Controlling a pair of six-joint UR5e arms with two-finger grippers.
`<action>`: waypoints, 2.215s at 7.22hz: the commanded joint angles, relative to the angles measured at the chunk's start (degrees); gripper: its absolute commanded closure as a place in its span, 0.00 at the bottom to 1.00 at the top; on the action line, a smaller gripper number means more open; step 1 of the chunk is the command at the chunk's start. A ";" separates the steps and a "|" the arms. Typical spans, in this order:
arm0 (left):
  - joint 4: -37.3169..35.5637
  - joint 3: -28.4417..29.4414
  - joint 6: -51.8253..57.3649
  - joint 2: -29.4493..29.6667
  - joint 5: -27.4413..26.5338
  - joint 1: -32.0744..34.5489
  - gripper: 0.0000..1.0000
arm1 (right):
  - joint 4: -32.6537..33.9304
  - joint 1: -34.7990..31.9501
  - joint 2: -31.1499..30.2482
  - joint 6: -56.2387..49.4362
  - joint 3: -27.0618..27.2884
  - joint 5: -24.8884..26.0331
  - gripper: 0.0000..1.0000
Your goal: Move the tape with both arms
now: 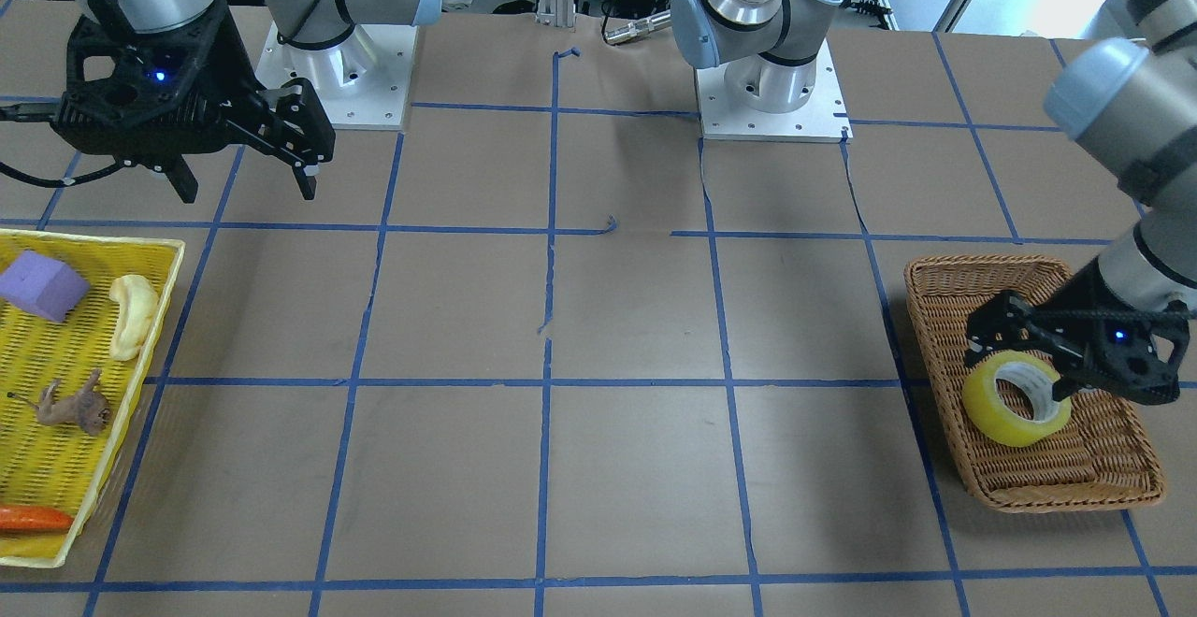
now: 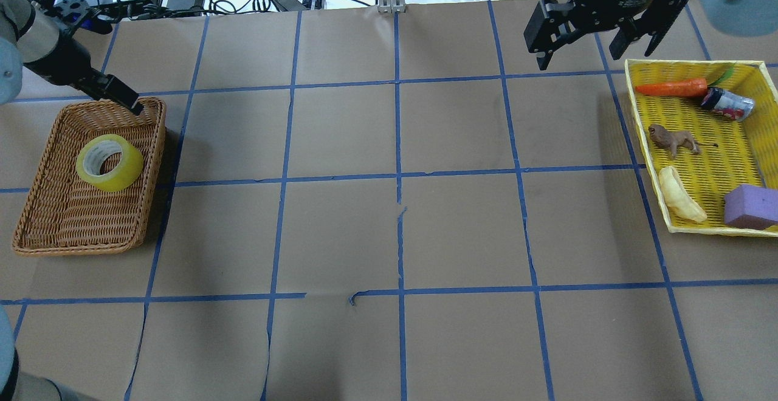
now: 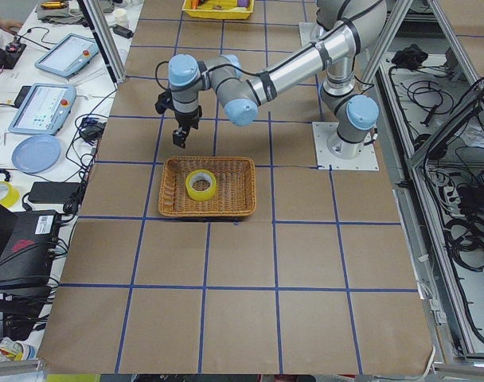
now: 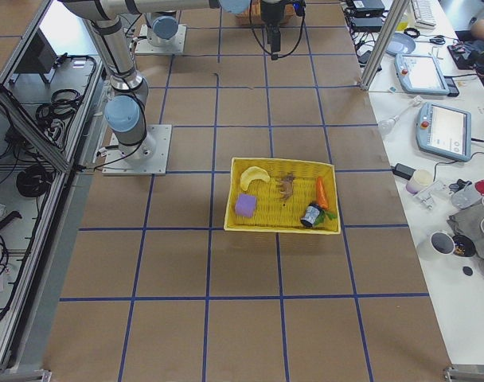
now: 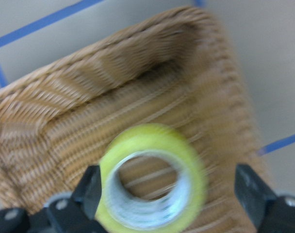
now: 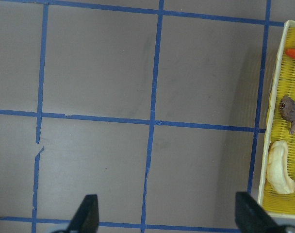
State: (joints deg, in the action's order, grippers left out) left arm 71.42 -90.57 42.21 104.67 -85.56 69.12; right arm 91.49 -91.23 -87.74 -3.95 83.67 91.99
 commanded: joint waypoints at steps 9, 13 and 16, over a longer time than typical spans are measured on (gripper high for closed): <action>14.19 0.57 -47.90 -14.95 -7.01 24.84 0.00 | 0.00 0.00 -0.06 0.00 -0.18 -0.06 0.00; 14.80 6.19 -45.14 -10.90 -6.81 25.28 0.00 | 0.00 0.00 -0.06 -0.09 -0.18 -0.41 0.00; 15.24 6.19 -42.47 -11.42 -5.75 24.49 0.00 | 0.00 0.00 -0.06 0.00 -0.18 -0.49 0.00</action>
State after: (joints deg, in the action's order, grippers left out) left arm 86.42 -84.36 -0.89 93.49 -91.49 93.91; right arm 91.49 -91.23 -87.80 -3.96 83.50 91.55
